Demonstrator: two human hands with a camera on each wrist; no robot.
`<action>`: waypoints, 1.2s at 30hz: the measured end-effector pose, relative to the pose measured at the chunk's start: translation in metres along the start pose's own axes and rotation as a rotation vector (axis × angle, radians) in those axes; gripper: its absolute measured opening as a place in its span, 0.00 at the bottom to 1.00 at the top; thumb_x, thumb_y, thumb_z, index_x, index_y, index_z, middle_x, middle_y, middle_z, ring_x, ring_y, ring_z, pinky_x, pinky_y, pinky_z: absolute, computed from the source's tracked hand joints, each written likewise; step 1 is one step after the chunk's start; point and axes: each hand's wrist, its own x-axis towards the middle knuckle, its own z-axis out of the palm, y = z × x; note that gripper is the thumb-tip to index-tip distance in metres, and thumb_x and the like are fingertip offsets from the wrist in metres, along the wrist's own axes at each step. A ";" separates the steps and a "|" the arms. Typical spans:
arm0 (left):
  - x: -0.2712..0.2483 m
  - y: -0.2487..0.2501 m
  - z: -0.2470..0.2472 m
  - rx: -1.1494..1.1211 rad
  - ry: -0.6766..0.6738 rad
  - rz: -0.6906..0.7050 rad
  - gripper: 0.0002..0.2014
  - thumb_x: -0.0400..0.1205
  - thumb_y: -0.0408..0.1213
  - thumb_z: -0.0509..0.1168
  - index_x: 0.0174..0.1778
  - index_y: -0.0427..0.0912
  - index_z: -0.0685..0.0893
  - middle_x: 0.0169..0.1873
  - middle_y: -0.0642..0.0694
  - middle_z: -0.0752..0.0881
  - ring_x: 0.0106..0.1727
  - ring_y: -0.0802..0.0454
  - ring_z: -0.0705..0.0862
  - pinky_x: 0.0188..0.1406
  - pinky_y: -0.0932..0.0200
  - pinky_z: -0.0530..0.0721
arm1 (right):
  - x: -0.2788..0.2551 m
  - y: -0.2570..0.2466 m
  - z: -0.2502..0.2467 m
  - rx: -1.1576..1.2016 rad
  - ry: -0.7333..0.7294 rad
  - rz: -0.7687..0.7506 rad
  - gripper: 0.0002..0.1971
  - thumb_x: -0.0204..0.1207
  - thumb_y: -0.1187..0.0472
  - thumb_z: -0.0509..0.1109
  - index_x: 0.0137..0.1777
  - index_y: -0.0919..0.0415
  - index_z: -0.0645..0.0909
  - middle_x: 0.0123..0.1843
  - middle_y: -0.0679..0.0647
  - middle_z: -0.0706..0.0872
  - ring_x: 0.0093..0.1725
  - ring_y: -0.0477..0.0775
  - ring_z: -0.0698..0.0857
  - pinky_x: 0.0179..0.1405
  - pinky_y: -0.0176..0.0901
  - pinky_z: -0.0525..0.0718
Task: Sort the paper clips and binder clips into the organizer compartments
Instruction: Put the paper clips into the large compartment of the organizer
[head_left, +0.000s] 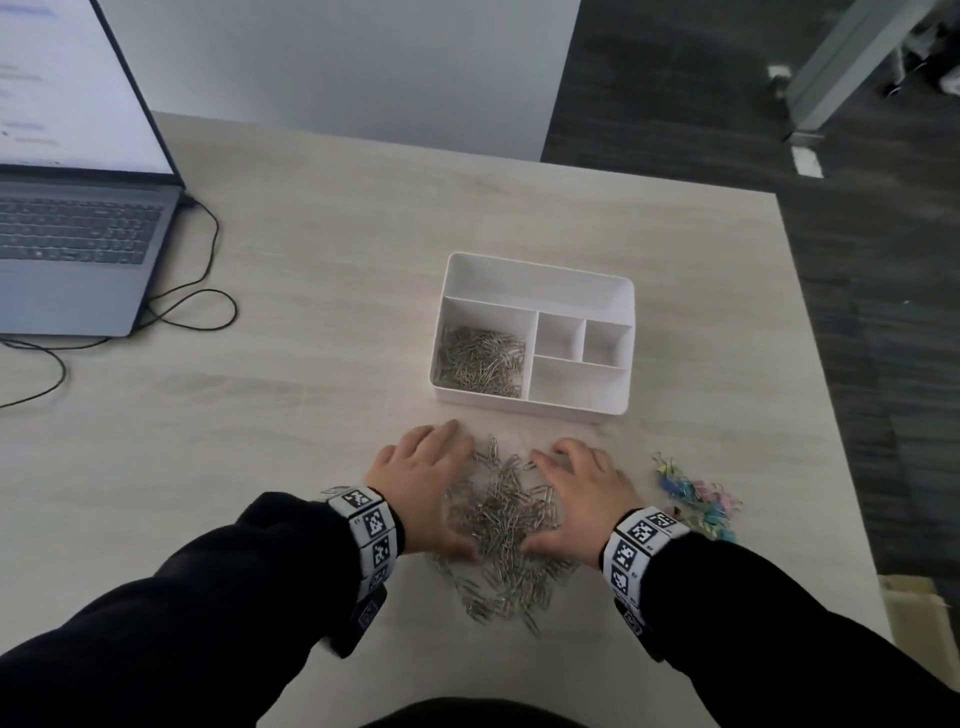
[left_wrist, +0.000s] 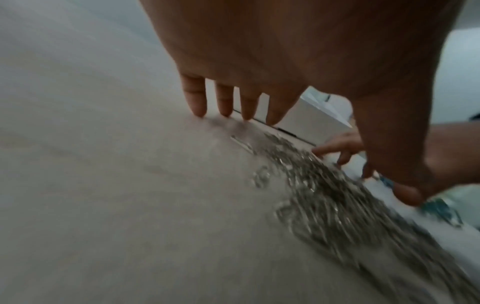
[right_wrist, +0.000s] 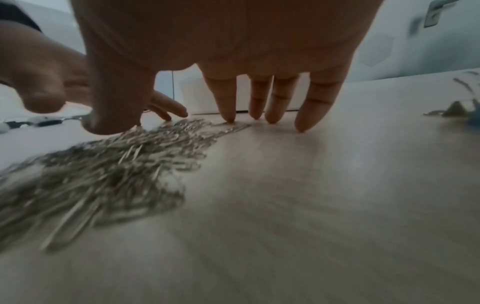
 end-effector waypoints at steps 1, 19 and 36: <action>-0.004 0.004 0.007 0.039 -0.004 0.016 0.68 0.51 0.81 0.65 0.82 0.57 0.39 0.85 0.52 0.39 0.85 0.45 0.42 0.81 0.38 0.53 | -0.003 0.001 0.005 -0.013 -0.004 -0.009 0.61 0.52 0.20 0.70 0.83 0.41 0.49 0.79 0.48 0.56 0.77 0.57 0.61 0.77 0.61 0.69; 0.005 0.035 0.024 -0.063 0.104 0.062 0.22 0.76 0.40 0.64 0.67 0.53 0.73 0.62 0.48 0.72 0.60 0.42 0.75 0.53 0.43 0.84 | -0.002 -0.033 0.033 0.149 0.111 -0.122 0.21 0.77 0.55 0.65 0.70 0.54 0.73 0.59 0.56 0.72 0.49 0.64 0.81 0.49 0.51 0.81; 0.005 0.001 0.004 -0.638 0.110 -0.149 0.07 0.71 0.40 0.76 0.44 0.55 0.91 0.36 0.58 0.88 0.41 0.59 0.85 0.47 0.65 0.83 | 0.008 -0.023 0.015 0.518 0.152 0.094 0.07 0.75 0.59 0.72 0.52 0.51 0.87 0.52 0.48 0.84 0.51 0.48 0.81 0.54 0.35 0.74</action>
